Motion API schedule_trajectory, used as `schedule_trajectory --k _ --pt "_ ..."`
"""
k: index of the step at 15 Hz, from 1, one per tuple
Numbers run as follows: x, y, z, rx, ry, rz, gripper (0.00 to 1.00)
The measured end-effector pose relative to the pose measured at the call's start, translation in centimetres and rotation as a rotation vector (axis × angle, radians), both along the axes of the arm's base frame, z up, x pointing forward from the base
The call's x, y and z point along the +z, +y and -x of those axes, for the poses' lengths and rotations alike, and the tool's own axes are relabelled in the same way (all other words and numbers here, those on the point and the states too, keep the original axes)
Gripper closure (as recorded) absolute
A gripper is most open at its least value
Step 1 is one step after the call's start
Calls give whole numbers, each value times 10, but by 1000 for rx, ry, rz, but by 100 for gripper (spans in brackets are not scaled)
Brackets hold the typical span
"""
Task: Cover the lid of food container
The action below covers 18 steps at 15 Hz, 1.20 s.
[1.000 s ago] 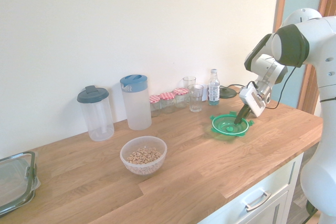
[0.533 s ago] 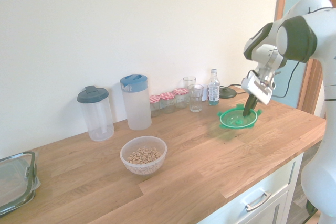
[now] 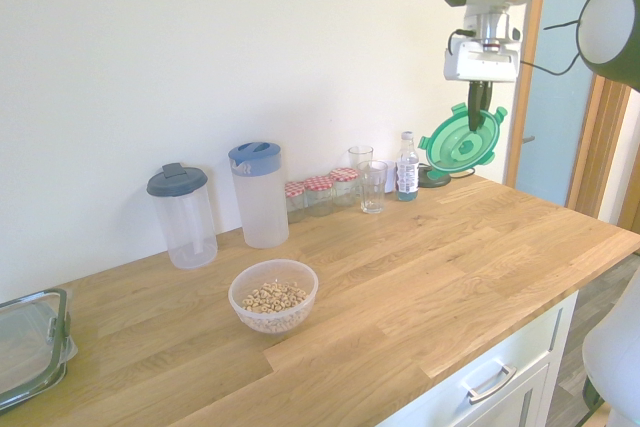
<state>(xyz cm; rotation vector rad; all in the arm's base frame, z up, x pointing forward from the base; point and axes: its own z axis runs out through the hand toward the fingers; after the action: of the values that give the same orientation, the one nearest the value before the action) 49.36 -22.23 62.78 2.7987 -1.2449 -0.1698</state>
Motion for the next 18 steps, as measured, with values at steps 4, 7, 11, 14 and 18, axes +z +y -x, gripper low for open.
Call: schedule_trajectory --k 4,7,11,14,18 --pt "-16 94 -33 50 59 285 100" --pt "-31 143 -42 74 83 492 100" --pt "-54 226 -38 29 79 748 100" --pt "-71 293 -22 -11 85 898 100" --pt "-98 364 -11 -4 65 964 100"
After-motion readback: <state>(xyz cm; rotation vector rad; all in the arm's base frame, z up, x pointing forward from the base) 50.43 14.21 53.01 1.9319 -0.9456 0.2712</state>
